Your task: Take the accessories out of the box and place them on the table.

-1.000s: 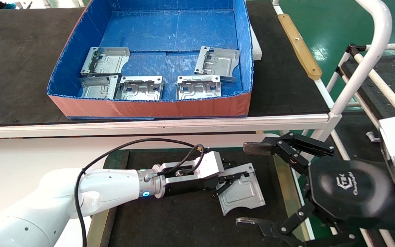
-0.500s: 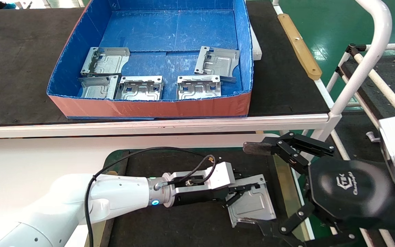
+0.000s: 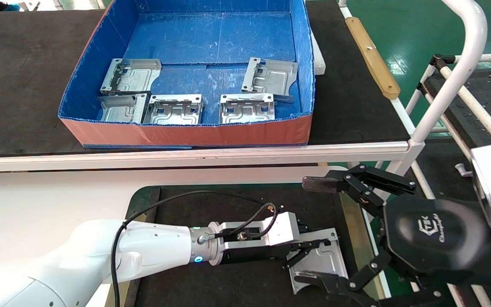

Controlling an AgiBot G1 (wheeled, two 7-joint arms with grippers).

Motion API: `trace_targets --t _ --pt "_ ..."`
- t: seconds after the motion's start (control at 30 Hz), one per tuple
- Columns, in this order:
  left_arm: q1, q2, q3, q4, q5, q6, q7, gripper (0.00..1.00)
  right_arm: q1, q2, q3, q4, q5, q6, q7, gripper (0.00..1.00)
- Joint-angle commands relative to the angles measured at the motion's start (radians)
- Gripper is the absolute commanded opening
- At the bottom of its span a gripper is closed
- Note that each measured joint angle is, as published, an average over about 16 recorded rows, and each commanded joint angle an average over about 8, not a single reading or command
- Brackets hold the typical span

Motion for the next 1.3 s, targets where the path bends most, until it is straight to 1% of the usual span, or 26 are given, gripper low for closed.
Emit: trace_targets --t 0.03,0.07,0.1,1.0,1.13,1.3 --pt "-0.001 0.000 0.013 -0.001 -0.010 -0.001 0.003 0.80 0.000 0.000 0.000 0.000 0.000 0.000 0.000 1.00" --pt "-0.001 0.000 0.015 -0.001 -0.013 -0.002 0.003 0.93 0.000 0.000 0.000 0.000 0.000 0.000 0.000 1.00" --pt "-0.001 0.000 0.018 -0.002 -0.015 -0.002 0.003 1.00 0.000 0.000 0.000 0.000 0.000 0.000 0.000 1.00" --pt "0.001 -0.005 -0.003 -0.004 -0.002 0.003 -0.002 1.00 0.000 0.000 0.000 0.000 0.000 0.000 0.000 1.00" --pt "0.010 -0.029 -0.028 -0.031 -0.004 0.020 -0.028 1.00 0.000 0.000 0.000 0.000 0.000 0.000 0.000 1.00" --pt "0.032 -0.087 -0.086 -0.096 -0.010 0.061 -0.090 1.00 0.000 0.000 0.000 0.000 0.000 0.000 0.000 1.00"
